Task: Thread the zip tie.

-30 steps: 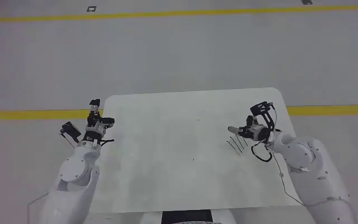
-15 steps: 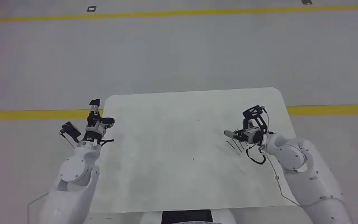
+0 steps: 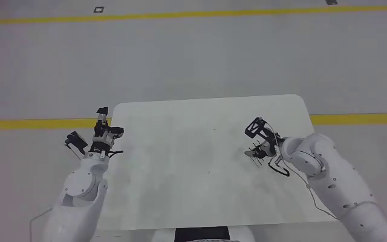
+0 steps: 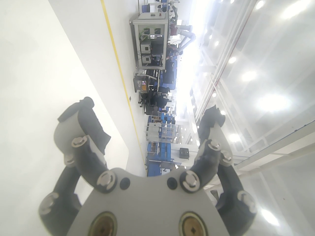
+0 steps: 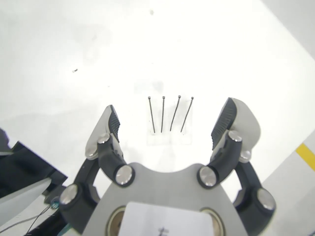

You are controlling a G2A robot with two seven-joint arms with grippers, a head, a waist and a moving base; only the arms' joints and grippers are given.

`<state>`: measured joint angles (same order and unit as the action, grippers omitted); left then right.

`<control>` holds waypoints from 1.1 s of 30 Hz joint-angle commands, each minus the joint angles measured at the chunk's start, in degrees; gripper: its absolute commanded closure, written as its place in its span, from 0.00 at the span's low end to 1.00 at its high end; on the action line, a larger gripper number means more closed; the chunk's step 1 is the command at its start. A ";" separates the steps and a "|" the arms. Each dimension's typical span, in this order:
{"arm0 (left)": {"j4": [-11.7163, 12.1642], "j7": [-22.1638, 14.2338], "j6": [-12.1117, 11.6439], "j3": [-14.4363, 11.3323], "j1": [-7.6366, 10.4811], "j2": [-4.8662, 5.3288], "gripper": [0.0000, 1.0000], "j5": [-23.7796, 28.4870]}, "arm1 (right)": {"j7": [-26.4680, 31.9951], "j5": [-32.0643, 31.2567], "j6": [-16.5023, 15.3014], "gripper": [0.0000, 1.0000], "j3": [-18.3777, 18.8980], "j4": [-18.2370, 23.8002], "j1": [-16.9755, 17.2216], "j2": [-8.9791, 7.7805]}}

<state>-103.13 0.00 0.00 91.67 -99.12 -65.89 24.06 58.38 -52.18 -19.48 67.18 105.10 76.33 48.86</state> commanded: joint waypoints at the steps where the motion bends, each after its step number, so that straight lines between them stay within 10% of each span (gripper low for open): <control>1: 0.00 0.00 0.00 0.00 0.00 0.00 0.00 0.00 | 0.16 -1.05 0.00 0.00 -0.41 0.10 -0.29 -0.23; 12: 0.00 0.00 0.00 0.00 0.00 0.00 0.00 0.00 | -3.47 2.02 0.00 0.00 -0.44 -1.39 0.34 -0.19; 24: 0.00 0.00 0.00 0.00 0.00 0.00 0.00 0.00 | -0.52 16.55 0.00 0.00 -6.78 -5.12 -3.23 -4.89; 33: 0.00 0.00 0.00 0.00 0.00 0.00 0.00 0.00 | -0.27 16.78 0.00 0.00 -7.24 -5.10 -3.47 -5.02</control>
<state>-103.13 0.00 0.00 91.67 -99.12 -65.89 24.06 58.11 -35.40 -19.48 59.95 100.00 72.86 43.85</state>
